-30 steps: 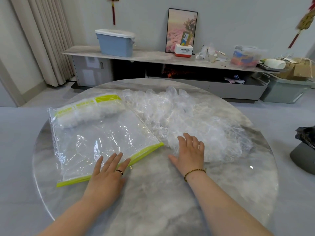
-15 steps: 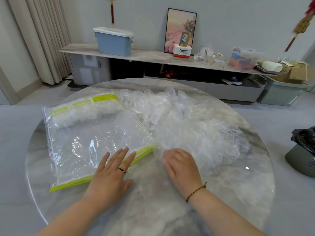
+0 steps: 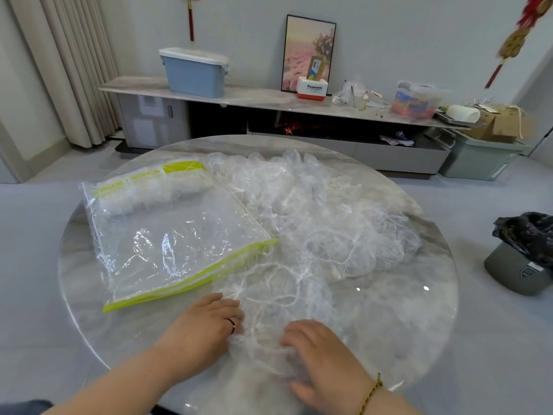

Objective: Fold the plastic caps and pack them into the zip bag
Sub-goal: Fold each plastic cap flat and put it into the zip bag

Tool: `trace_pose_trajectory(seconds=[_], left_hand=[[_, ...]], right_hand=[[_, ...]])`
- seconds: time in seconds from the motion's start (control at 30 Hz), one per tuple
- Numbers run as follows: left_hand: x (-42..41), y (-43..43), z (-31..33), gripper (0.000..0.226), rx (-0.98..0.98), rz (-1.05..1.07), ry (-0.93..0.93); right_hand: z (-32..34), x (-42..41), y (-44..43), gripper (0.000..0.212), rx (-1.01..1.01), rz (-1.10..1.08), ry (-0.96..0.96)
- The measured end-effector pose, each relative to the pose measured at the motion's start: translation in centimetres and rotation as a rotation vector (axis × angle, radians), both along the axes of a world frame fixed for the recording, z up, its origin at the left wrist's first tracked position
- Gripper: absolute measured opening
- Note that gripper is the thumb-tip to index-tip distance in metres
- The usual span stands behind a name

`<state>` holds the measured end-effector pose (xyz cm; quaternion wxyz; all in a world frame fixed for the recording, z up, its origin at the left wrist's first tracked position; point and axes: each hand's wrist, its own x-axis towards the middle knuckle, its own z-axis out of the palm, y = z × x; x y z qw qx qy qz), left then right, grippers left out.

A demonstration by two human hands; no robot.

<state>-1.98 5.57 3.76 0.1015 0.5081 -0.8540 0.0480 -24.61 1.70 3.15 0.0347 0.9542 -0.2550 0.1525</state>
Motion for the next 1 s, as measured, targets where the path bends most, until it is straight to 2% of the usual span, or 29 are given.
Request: trace_pose_trajectory(seconds=[0.07, 0.13, 0.27, 0.37, 0.4, 0.47, 0.53, 0.6, 0.63, 0.67, 0.77, 0.83, 0.87, 0.93, 1.0], left_hand=[[0.0, 0.4, 1.0, 0.025, 0.023, -0.002, 0.046], [-0.1, 0.8, 1.2, 0.028, 0.036, 0.014, 0.038], [-0.5, 1.6, 1.6, 0.035, 0.192, 0.093, 0.05], [-0.5, 1.4, 1.4, 0.054, 0.187, 0.169, 0.112], [-0.3, 1.3, 0.8, 0.061, 0.239, 0.215, 0.106], [-0.5, 1.1, 1.4, 0.067, 0.379, 0.307, 0.119], [-0.3, 0.6, 1.1, 0.066, 0.336, 0.331, 0.11], [-0.3, 0.1, 0.9, 0.061, 0.296, 0.378, 0.078], [-0.5, 0.1, 1.0, 0.056, 0.288, 0.394, 0.05], [-0.6, 0.1, 0.8, 0.05, 0.235, 0.373, 0.03], [-0.1, 0.2, 0.6, 0.034, 0.109, 0.265, 0.039], [0.4, 0.3, 0.3, 0.008, 0.024, 0.283, 0.012], [0.6, 0.4, 0.2, 0.015, 0.004, 0.286, 0.021], [0.6, 0.4, 0.5, 0.032, -0.051, 0.305, 0.066], [0.4, 0.3, 0.9, 0.034, -0.124, 0.279, 0.136]], right_hand=[[-0.1, -0.9, -0.4, 0.041, 0.009, -0.029, 0.003], [-0.2, -1.5, -0.7, 0.025, 0.004, -0.027, -0.021], [0.9, -1.7, -0.9, 0.009, 0.017, -0.114, 0.005], [1.9, -1.5, -1.3, 0.06, 0.103, -0.41, 0.056], [2.4, -1.6, -1.6, 0.067, 0.188, -0.516, 0.043], [3.4, -1.6, -1.7, 0.065, 0.608, -0.751, -0.174], [3.2, -1.7, -2.5, 0.056, 0.935, -0.909, -0.5], [3.6, -1.5, -3.4, 0.049, 1.229, -0.977, -0.782], [3.6, -1.3, -3.7, 0.049, 1.316, -0.982, -0.823], [3.8, -1.0, -3.7, 0.049, 1.364, -0.971, -0.782], [3.7, -0.4, -3.9, 0.037, 1.332, -0.906, -0.56], [4.2, -0.4, -4.5, 0.014, 1.264, -0.911, -0.605], [4.6, -0.7, -5.0, 0.013, 1.209, -0.93, -0.674], [5.1, -2.0, -6.3, 0.026, 1.095, -1.002, -0.934], [5.9, -3.8, -7.3, 0.018, 1.008, -1.085, -1.235]])
